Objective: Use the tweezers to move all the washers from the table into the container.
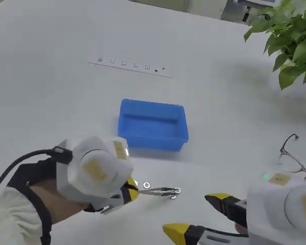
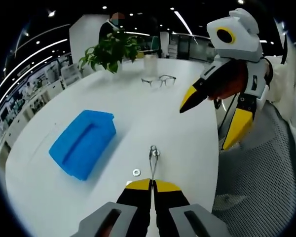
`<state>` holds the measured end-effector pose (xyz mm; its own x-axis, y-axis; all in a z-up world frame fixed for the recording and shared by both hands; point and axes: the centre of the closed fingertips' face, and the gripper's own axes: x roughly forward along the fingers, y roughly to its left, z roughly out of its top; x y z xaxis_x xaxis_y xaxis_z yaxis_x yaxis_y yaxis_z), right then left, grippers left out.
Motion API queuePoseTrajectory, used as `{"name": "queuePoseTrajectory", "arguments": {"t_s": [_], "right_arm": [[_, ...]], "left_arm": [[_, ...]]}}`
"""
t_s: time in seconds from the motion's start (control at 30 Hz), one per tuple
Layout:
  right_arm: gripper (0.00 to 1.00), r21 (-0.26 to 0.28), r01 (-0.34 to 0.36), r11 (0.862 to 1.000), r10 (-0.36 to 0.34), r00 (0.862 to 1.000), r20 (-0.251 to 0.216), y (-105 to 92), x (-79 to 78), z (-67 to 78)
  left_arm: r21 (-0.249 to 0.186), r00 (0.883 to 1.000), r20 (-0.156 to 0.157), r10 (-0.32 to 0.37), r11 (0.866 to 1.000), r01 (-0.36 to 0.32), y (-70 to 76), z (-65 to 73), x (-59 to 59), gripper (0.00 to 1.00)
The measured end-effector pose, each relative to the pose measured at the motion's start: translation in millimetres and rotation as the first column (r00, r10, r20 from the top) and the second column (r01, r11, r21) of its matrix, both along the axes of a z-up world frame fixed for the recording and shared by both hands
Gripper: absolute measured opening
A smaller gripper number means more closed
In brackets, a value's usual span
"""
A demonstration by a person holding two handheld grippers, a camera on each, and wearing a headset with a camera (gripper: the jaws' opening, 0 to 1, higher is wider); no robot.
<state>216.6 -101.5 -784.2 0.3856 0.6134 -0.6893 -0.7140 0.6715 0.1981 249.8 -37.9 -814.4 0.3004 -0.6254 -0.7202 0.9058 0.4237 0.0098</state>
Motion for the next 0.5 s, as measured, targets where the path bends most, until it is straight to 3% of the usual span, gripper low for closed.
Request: {"name": "queuePoseTrajectory", "arguments": {"t_s": [0.07,0.33,0.5], "right_arm": [[0.52,0.0,-0.023,1.0,0.023,1.0,0.008,2.7,-3.3,2.1],[0.44,0.005,-0.089,0.996,0.089,0.995,0.05,17.1,-7.3,9.8],[0.35,0.007,-0.194,0.981,0.193,0.977,0.093,36.5,-11.3,15.5]], "left_arm": [[-0.01,1.0,0.009,0.001,1.0,-0.001,-1.2,9.4,-3.7,0.0],[-0.035,0.995,0.097,-0.019,0.999,0.022,-3.0,41.5,-15.8,0.0],[-0.036,0.992,0.108,-0.064,0.997,0.069,-3.2,60.1,-31.4,0.0]]}}
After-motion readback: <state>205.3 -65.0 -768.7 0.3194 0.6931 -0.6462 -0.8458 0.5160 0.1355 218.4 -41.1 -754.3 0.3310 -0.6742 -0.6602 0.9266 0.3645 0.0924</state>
